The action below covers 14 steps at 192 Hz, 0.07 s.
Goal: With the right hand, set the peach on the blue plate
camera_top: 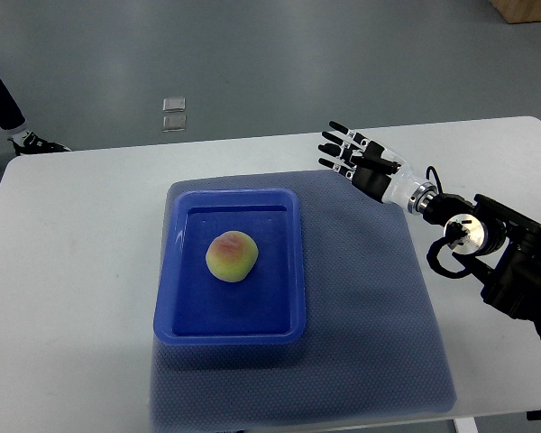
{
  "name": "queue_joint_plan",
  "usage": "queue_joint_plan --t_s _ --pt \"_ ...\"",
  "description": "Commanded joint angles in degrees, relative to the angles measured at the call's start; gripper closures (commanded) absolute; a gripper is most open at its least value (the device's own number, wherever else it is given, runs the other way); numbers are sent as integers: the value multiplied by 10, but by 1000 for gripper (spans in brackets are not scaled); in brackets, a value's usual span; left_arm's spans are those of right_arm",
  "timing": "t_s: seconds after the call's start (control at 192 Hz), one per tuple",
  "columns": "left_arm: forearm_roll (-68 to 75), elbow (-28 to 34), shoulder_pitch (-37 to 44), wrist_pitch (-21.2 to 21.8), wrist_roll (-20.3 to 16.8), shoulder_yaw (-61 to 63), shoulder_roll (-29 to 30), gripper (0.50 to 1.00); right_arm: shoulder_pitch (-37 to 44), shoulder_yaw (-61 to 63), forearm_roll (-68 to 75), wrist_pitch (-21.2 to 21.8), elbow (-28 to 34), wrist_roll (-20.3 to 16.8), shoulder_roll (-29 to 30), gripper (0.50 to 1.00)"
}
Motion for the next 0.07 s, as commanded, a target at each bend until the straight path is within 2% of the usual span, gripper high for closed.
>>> queue_joint_plan --t_s 0.0,0.068 --pt "0 0 0 0 0 -1 0 500 -8 0 1 2 -3 2 0 570" --pt "0 0 0 0 0 0 0 500 -9 1 2 3 -3 4 -2 572"
